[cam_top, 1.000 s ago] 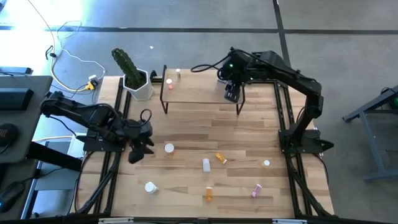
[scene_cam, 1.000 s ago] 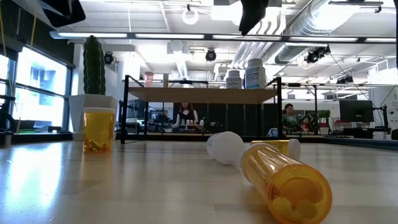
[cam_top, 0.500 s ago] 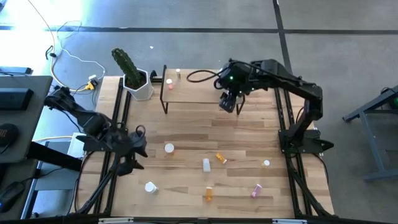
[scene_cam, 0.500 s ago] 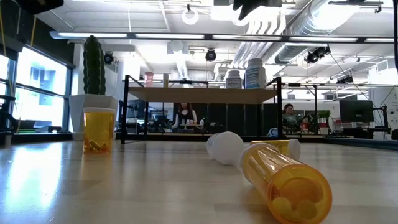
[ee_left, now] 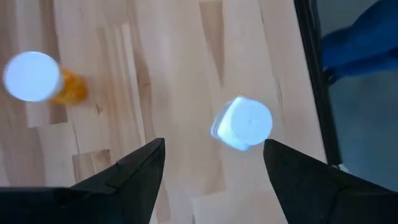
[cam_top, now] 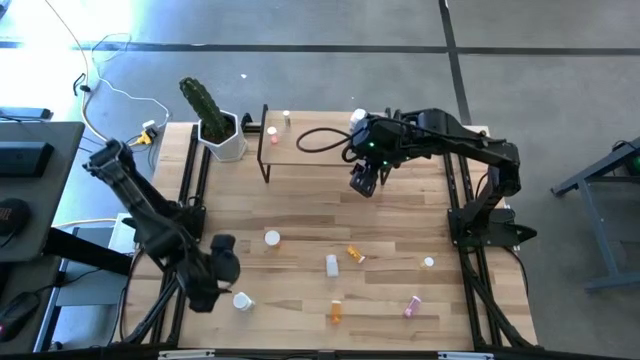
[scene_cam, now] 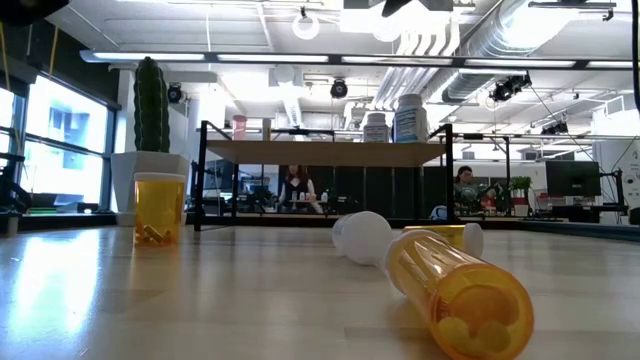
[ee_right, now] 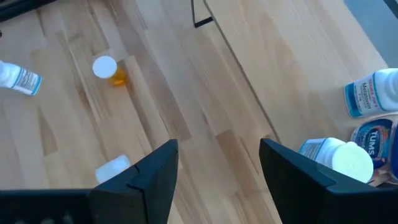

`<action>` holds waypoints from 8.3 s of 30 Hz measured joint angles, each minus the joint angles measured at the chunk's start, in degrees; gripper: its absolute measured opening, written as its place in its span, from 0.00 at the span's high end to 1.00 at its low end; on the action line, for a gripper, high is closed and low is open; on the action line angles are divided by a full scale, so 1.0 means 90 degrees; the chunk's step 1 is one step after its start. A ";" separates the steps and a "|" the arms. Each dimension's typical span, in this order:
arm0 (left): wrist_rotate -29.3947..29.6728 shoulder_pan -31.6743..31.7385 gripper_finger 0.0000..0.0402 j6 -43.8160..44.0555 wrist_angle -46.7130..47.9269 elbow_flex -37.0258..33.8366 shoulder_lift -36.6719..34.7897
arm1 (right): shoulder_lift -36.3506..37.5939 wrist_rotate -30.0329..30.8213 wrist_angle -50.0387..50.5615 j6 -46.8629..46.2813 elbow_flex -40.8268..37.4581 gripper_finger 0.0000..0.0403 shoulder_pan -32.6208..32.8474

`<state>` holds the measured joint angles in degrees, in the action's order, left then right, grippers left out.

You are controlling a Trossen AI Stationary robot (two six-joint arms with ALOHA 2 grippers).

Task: Pick and place medicine bottles onto shelf by color
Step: Put the blue pill bottle on the shelf, then put the big orange pill bottle on the shelf

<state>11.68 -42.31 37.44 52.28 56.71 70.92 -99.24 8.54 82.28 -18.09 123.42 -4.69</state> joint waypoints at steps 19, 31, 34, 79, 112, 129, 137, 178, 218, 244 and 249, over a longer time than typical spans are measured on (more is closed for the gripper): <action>0.0058 -0.0359 0.34 0.0110 -0.0905 0.0000 0.1232 | 0.0000 0.0005 -0.0002 -0.0008 0.0000 0.46 -0.0002; -0.0243 -0.0359 0.34 0.0042 -0.1142 0.0000 0.1731 | 0.0000 0.0007 -0.0017 0.0002 0.0000 0.46 -0.0002; -0.0236 -0.0359 0.34 0.0038 -0.1145 0.0000 0.1850 | 0.0000 0.0007 -0.0017 -0.0002 0.0000 0.46 -0.0002; -0.0085 0.1542 0.58 -0.0594 -0.0564 0.0330 0.0517 | -0.0002 0.0045 -0.0019 -0.0155 -0.0005 0.46 -0.0019; -0.0038 0.7477 0.58 -0.3313 0.0092 0.2285 -0.0311 | -0.0002 0.0583 0.0027 0.0807 -0.0005 0.46 -0.0932; -0.0504 0.8301 0.58 -0.3183 0.1356 0.3577 0.1262 | -0.0002 0.0583 0.0242 0.0901 -0.0006 0.46 -0.1525; -0.0530 0.8369 0.58 -0.3184 0.1402 0.3575 0.1770 | -0.0002 0.0580 0.0243 0.0891 -0.0005 0.46 -0.1523; -0.0726 0.8721 0.37 -0.3687 0.1859 0.4611 0.2031 | -0.0002 0.0524 0.0171 0.0887 -0.0006 0.46 -0.1506; 0.0104 0.3778 0.37 -0.1653 0.0354 0.0678 -0.0474 | -0.0002 -0.0329 0.0165 -0.1020 -0.0006 0.46 -0.1005; -0.0080 0.3135 0.33 -0.2063 0.0356 0.0663 0.0510 | -0.0002 0.0066 0.0168 -0.1284 -0.0007 0.46 -0.0459; -0.0088 0.3160 0.33 -0.2117 -0.0061 0.0331 0.0662 | -0.0002 0.0066 0.0168 -0.1275 -0.0007 0.46 -0.0459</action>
<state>10.89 -13.87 18.38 51.73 59.69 76.88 -99.26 9.13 83.79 -29.56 123.35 -8.82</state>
